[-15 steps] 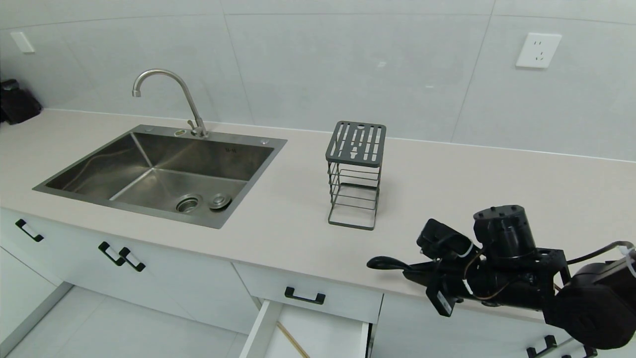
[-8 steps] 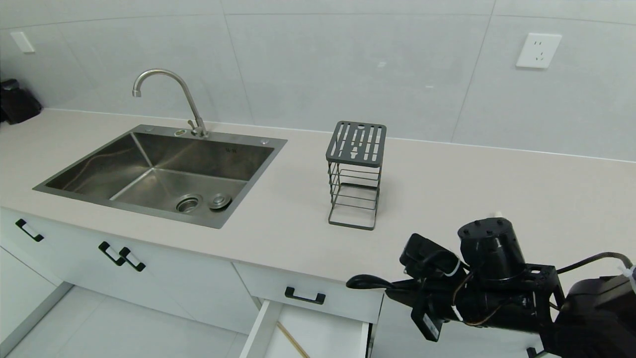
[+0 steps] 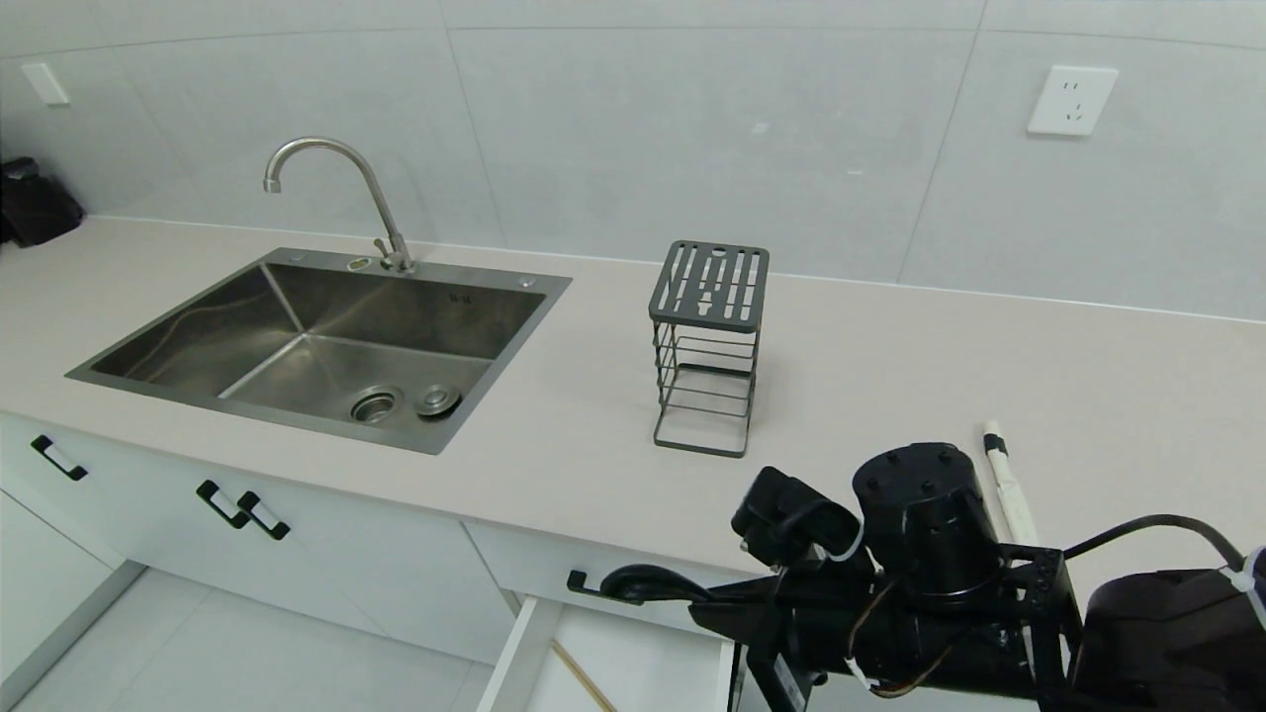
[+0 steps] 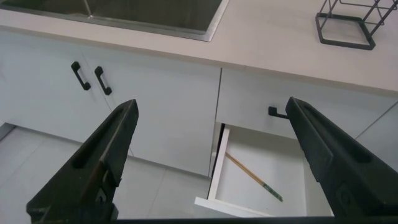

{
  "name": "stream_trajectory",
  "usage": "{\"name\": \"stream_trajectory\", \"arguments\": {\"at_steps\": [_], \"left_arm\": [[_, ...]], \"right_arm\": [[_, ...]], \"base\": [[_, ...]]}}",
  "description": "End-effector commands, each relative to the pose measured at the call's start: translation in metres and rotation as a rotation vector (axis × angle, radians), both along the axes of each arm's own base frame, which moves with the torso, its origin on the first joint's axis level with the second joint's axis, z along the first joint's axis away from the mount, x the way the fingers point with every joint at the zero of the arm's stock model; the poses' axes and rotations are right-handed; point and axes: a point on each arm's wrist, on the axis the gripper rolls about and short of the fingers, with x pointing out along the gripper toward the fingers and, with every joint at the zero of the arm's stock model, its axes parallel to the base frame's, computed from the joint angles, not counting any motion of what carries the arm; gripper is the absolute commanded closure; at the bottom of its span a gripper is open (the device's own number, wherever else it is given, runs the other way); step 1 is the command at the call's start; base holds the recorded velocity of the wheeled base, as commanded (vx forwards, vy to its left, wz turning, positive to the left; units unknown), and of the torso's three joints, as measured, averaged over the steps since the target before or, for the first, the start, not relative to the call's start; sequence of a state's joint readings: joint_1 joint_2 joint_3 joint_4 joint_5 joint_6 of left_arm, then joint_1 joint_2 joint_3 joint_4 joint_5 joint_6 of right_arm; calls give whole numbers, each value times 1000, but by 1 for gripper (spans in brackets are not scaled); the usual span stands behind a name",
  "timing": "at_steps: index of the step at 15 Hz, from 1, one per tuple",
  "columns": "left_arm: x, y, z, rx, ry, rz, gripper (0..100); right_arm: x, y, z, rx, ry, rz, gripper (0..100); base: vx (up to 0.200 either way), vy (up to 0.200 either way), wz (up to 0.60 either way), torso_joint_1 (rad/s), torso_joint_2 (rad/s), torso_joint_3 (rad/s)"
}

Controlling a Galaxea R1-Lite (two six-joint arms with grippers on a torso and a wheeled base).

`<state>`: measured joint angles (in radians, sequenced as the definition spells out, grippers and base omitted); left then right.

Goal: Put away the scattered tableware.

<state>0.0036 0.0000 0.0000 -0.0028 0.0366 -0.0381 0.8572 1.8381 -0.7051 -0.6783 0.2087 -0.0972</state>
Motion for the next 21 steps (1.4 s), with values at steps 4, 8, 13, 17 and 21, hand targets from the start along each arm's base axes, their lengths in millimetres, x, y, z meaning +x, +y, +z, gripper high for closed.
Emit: {"name": "stream_trajectory", "arguments": {"at_steps": [4, 8, 13, 17, 21], "left_arm": [[0, 0, 0, 0, 0, 1, 0], [0, 0, 0, 0, 0, 0, 0], [0, 0, 0, 0, 0, 1, 0], [0, 0, 0, 0, 0, 0, 0], [0, 0, 0, 0, 0, 0, 0]], "right_arm": [[-6, 29, 27, 83, -70, 75, 100], [-9, 44, 43, 136, -111, 114, 100], [-16, 47, 47, 131, -140, 141, 100], [-14, 44, 42, 88, -190, 156, 100], [-14, 47, 45, 73, -176, 155, 100]], "base": [[0, 0, 0, 0, 0, 0], [0, 0, 0, 0, 0, 0], [0, 0, 0, 0, 0, 0], [0, 0, 0, 0, 0, 0], [0, 0, 0, 0, 0, 0]]}}
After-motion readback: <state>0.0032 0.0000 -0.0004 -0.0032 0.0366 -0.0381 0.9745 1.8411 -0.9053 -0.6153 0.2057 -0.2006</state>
